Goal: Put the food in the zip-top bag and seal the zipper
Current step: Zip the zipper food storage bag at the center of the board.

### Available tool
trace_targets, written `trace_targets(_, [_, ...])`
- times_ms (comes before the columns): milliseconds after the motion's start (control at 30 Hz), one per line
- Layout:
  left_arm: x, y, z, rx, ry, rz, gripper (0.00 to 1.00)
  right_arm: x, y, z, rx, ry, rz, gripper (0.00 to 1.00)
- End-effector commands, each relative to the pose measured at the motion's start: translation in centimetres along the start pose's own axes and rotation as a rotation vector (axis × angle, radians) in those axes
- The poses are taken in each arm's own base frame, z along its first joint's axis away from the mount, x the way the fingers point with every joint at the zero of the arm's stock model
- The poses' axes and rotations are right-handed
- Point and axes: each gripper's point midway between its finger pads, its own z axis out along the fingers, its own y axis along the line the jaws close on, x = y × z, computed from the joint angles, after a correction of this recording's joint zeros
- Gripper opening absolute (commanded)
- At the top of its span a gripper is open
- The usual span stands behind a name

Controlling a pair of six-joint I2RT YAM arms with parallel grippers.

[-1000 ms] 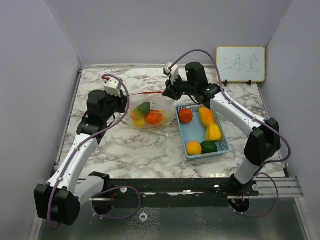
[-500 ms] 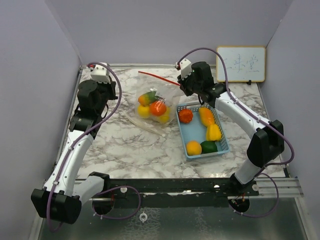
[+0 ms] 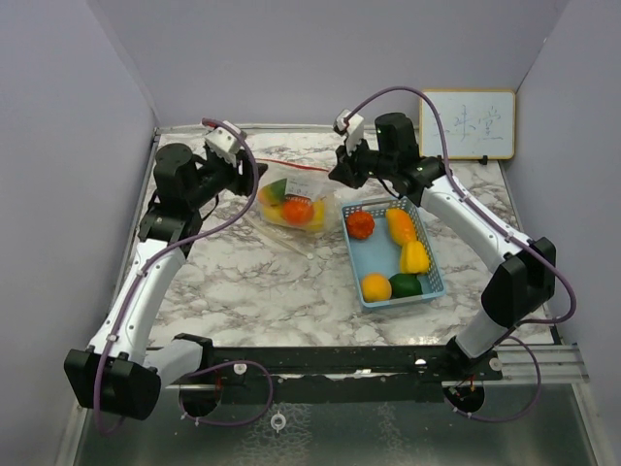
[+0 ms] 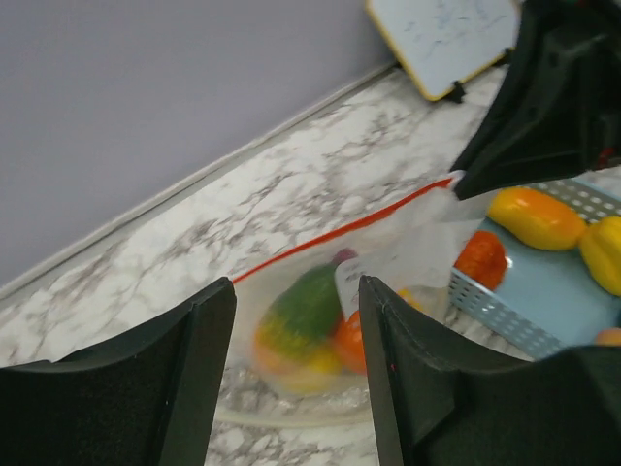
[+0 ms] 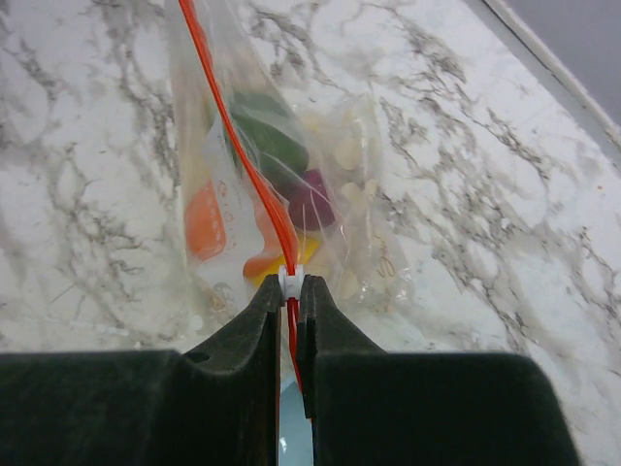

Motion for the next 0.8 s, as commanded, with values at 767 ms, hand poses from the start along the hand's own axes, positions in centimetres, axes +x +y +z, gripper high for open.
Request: trace_targets(767, [5.9, -8.7, 6.7, 0.580, 0.055, 0.202, 0.59, -1.3, 6.9, -3.0, -0.344, -0.092, -0.053, 0.03])
